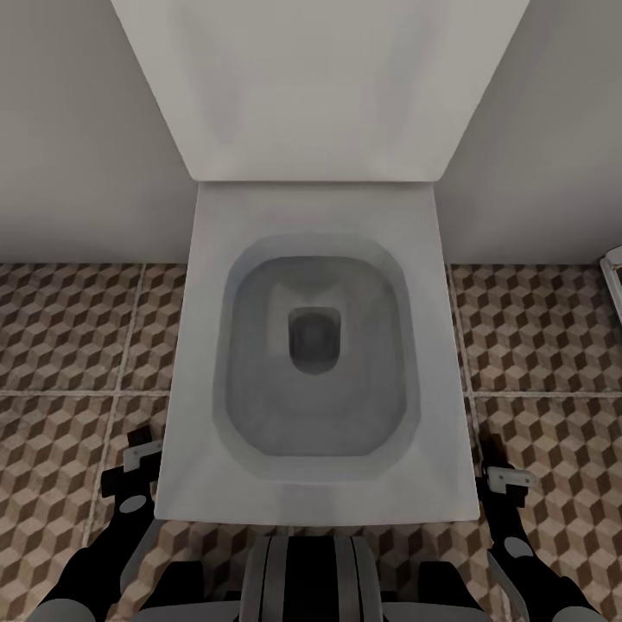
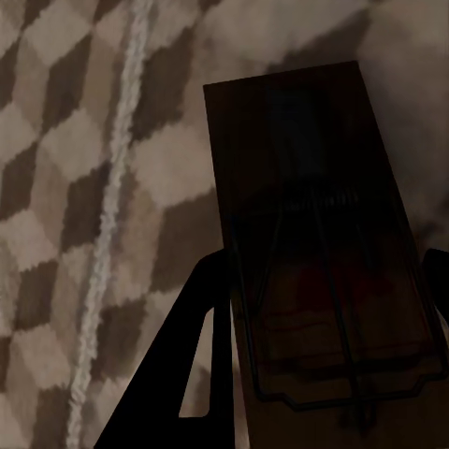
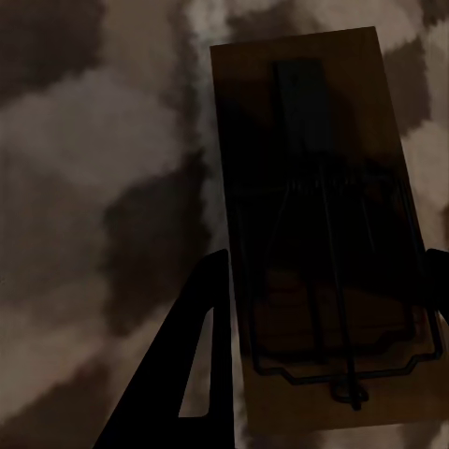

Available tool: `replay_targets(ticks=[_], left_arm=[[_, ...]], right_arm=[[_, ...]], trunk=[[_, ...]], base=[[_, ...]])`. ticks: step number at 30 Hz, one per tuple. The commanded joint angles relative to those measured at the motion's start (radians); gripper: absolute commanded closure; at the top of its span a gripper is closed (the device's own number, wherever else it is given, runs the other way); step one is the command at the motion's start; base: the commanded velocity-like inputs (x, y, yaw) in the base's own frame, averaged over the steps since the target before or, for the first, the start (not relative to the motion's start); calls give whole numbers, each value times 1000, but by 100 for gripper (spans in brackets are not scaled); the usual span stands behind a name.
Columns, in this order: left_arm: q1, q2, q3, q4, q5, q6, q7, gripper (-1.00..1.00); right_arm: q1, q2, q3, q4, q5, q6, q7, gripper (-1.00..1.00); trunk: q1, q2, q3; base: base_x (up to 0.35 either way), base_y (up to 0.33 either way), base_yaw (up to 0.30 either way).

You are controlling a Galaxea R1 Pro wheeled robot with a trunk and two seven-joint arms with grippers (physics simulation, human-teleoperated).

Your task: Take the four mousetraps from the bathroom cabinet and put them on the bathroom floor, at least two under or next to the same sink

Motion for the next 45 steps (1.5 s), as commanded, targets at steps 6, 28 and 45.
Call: replay_targets(ticks=[6,28,45], left_arm=[[0,2,-8,1,25,2,8,100],[0,6,-2,2,24,2,11,100],[0,35,44,18,23,1,4,100]], right_arm=[[0,-1,8,1,-10,-4,-2,100],[0,-2,6,-3,-11,-4,-4,100],[0,-2,6,-3,-11,-4,-4,100]], trunk=[[0,0,-1],[0,0,-1],[0,0,-1]], base=[[0,0,0],[0,0,0],[0,0,0]])
